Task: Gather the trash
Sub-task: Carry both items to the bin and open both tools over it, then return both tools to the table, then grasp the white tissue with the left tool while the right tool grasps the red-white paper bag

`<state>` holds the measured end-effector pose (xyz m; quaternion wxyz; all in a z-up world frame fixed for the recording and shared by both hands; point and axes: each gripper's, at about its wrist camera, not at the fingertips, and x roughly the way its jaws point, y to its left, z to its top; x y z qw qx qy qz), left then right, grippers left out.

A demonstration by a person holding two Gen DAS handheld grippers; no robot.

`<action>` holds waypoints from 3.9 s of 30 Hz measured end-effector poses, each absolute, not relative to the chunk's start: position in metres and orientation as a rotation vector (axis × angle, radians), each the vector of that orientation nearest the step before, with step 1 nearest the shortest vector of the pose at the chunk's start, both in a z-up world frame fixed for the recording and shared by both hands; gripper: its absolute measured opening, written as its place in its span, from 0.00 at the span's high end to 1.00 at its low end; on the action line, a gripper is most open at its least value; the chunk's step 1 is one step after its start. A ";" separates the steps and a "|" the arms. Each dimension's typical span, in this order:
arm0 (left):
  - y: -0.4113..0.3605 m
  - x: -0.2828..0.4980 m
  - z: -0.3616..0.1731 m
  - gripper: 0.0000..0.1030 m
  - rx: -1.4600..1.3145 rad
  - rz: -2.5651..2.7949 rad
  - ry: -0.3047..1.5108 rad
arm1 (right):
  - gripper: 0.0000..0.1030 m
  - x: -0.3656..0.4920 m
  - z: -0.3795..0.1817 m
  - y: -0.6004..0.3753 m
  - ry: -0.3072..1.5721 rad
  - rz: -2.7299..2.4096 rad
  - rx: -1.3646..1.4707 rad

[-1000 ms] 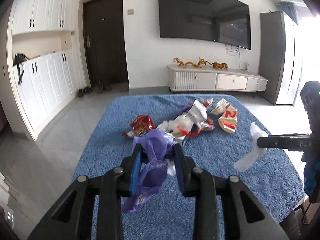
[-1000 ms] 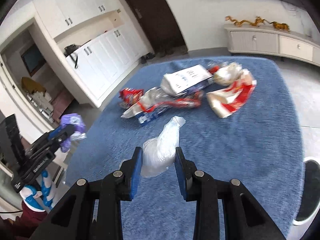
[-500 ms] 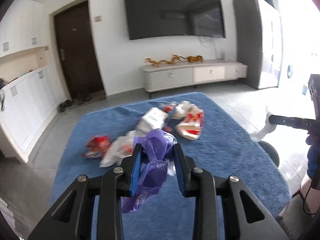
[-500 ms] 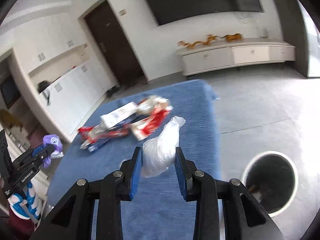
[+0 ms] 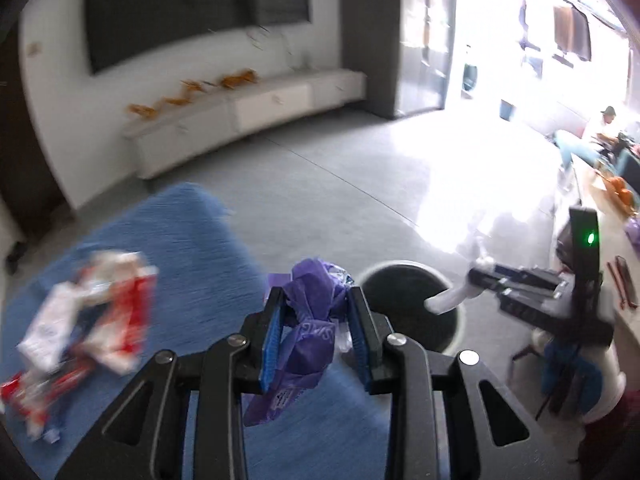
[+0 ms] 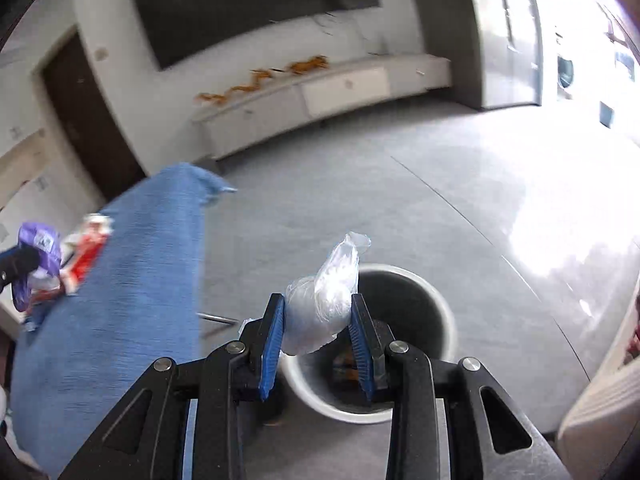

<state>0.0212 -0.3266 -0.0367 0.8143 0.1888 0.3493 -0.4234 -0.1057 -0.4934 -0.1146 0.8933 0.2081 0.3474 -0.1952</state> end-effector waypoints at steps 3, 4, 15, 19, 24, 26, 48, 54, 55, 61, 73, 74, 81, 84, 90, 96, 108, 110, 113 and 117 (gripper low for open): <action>-0.380 0.023 -0.061 0.69 0.420 -0.965 0.814 | 0.70 -0.107 -0.137 -0.518 0.757 -0.451 0.466; -0.392 0.025 -0.068 0.69 0.418 -0.975 0.833 | 0.70 -0.105 -0.144 -0.524 0.768 -0.459 0.474; -0.476 0.044 -0.142 0.53 0.386 -1.005 1.081 | 0.68 -0.087 -0.204 -0.564 0.879 -0.499 0.521; -0.468 0.048 -0.147 0.53 0.354 -1.007 1.105 | 0.63 -0.087 -0.212 -0.565 0.896 -0.504 0.524; -0.445 0.041 -0.124 0.53 0.310 -1.029 0.985 | 0.62 -0.091 -0.207 -0.562 0.888 -0.512 0.525; -0.434 0.035 -0.109 0.53 0.298 -1.019 0.908 | 0.62 -0.095 -0.202 -0.559 0.876 -0.516 0.522; -0.223 0.011 0.026 0.53 0.165 -0.800 0.651 | 0.60 -0.118 -0.023 -0.431 0.584 -0.388 0.261; -0.135 -0.003 0.059 0.53 0.093 -0.700 0.545 | 0.58 -0.123 0.027 -0.380 0.497 -0.303 0.191; -0.120 -0.005 0.063 0.53 0.077 -0.685 0.533 | 0.58 -0.124 0.036 -0.370 0.479 -0.288 0.176; -0.036 -0.017 0.076 0.53 0.024 -0.596 0.485 | 0.56 -0.132 0.072 -0.328 0.408 -0.213 0.108; 0.100 0.003 0.050 0.50 -0.028 -0.316 0.529 | 0.51 -0.111 0.088 -0.289 0.405 -0.132 0.076; 0.106 0.006 0.046 0.48 -0.032 -0.306 0.539 | 0.51 -0.104 0.086 -0.287 0.414 -0.124 0.078; 0.109 0.047 0.010 0.47 -0.009 -0.351 0.639 | 0.51 -0.053 0.057 -0.282 0.505 -0.073 0.106; 0.089 0.060 -0.007 0.47 0.041 -0.413 0.671 | 0.51 -0.026 0.036 -0.280 0.555 -0.048 0.135; 0.051 0.089 -0.041 0.47 0.116 -0.499 0.746 | 0.51 0.022 -0.005 -0.273 0.660 0.010 0.159; 0.042 0.125 -0.073 0.47 0.096 -0.494 0.830 | 0.51 0.066 -0.048 -0.268 0.765 0.075 0.195; 0.042 0.160 -0.086 0.47 0.071 -0.481 0.840 | 0.51 0.119 -0.094 -0.268 0.845 0.135 0.295; 0.042 0.158 -0.075 0.47 0.073 -0.510 0.809 | 0.51 0.122 -0.093 -0.269 0.840 0.138 0.292; 0.039 0.163 -0.063 0.47 0.061 -0.551 0.799 | 0.51 0.126 -0.093 -0.273 0.836 0.133 0.291; 0.031 0.177 -0.063 0.48 0.061 -0.571 0.819 | 0.51 0.133 -0.096 -0.278 0.838 0.131 0.318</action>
